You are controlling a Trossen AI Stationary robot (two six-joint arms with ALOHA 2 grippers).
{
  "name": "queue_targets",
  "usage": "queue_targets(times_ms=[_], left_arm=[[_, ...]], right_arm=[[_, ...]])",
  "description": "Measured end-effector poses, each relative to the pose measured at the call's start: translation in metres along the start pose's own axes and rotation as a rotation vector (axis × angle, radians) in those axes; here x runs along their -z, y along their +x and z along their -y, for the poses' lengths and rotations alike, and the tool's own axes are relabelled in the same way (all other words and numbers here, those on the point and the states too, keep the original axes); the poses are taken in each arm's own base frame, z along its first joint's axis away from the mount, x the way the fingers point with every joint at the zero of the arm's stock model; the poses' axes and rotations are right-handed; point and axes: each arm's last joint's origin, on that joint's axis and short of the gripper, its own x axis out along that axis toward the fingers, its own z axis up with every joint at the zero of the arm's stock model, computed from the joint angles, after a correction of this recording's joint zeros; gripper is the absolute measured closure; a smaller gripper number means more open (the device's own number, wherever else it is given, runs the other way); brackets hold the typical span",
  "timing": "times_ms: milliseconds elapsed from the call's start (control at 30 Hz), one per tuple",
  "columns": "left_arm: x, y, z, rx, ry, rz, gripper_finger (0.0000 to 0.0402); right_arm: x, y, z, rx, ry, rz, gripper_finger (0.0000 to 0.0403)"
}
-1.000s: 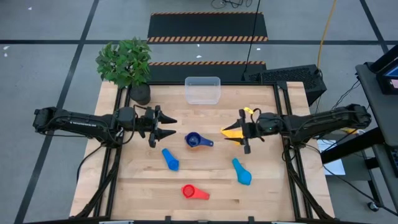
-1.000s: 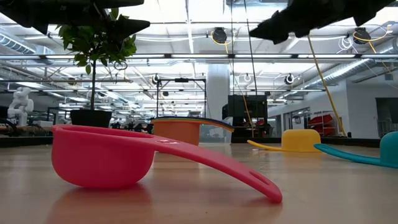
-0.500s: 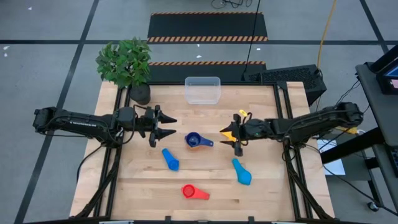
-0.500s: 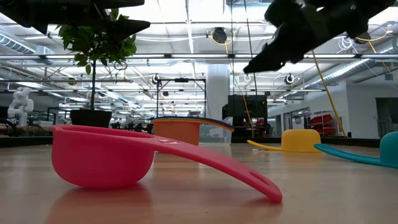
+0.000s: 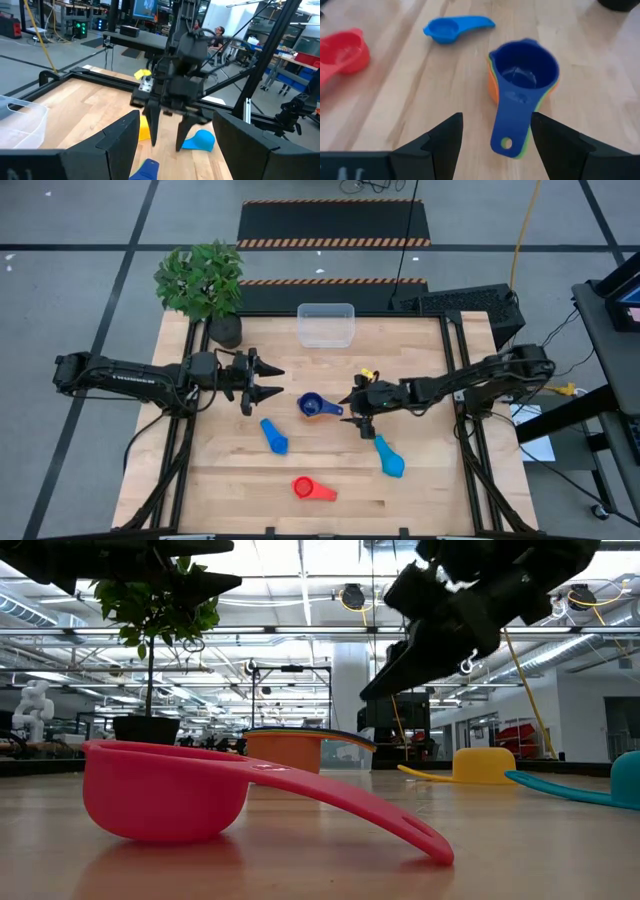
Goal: Nest measuring cups in basket
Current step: Stack the dark blue measuring cup on top of the green measuring cup
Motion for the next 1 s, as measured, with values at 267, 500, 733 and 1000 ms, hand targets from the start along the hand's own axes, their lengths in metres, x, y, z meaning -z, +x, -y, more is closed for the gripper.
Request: queue_targets(times_ms=[267, 500, 733, 1000], left_arm=[[0.0, 0.0, 0.0, 0.0, 0.0, 0.001, 0.0147], [0.0, 0.0, 0.0, -0.001, -0.001, 0.001, 0.0147], [0.0, 0.0, 0.0, 0.0, -0.001, 0.001, 0.0147], [0.0, 0.0, 0.0, 0.0, -0.005, 0.001, 0.0147]], right_arm=[[0.001, 0.029, 0.0, 0.012, 0.022, -0.109, 0.0174], [-0.001, 0.039, 0.004, 0.081, 0.023, -0.133, 0.0174], [0.005, 0.038, 0.007, 0.077, 0.065, -0.191, 0.0174], [0.006, 0.038, 0.009, 0.068, 0.073, -0.203, 0.0174]])
